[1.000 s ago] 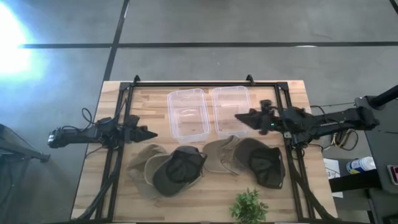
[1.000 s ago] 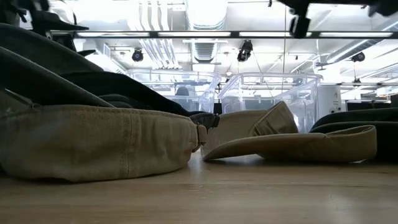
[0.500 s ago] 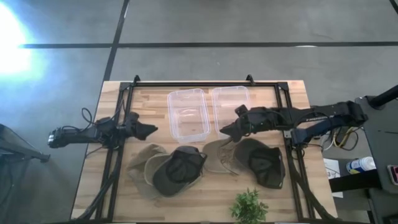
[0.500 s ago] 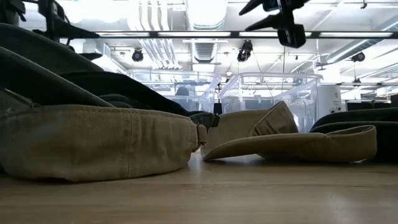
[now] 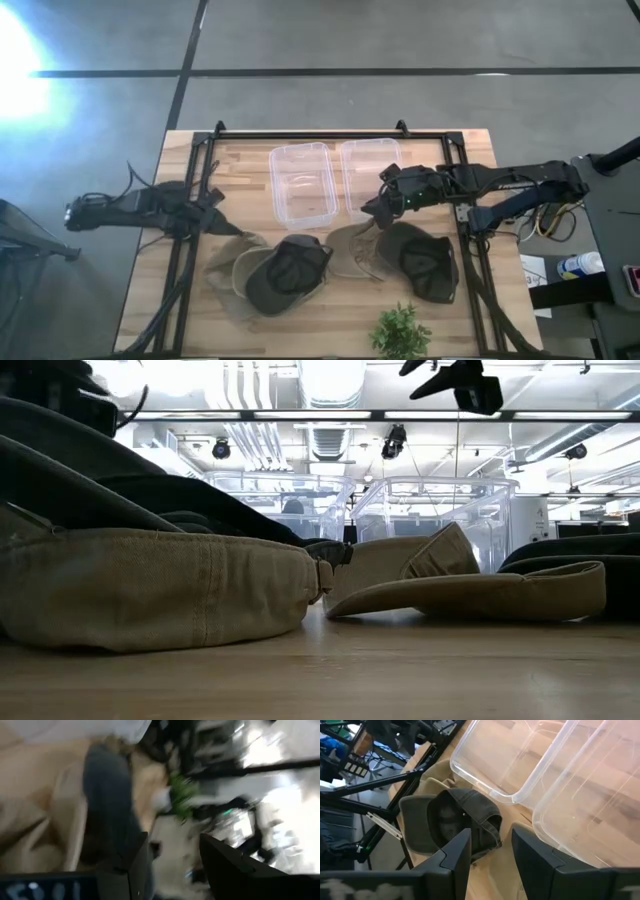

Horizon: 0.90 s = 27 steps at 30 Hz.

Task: Pick & Place hat
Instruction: Put the left black cap into the right transparent bin

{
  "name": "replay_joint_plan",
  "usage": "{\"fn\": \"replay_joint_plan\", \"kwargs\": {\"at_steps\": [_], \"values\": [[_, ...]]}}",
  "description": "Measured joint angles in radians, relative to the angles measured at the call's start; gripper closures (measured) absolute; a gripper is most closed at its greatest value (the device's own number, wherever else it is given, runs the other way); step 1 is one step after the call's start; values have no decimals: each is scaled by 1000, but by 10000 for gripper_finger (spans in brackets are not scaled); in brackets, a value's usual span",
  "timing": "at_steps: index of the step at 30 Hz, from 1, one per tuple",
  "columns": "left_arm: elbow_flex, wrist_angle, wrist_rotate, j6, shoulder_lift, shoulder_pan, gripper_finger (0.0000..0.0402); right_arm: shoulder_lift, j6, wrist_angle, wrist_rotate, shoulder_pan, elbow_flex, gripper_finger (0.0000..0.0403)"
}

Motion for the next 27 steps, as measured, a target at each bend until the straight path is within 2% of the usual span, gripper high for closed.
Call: {"fn": "replay_joint_plan", "kwargs": {"at_steps": [5, 11, 19, 27], "values": [[126, -50, 71, 119, 183, -40, 230, -5, 0, -22, -8, 0, -14, 264], [219, -106, 85, 156, 373, -142, 230, -5, -53, -48, -49, 0, -34, 264], [300, -105, 40, 84, 585, -292, 230, -11, -166, -141, -57, -3, -47, 264], [344, -106, 13, 5, 754, -346, 230, -50, -260, -173, -48, -3, -55, 264]]}}
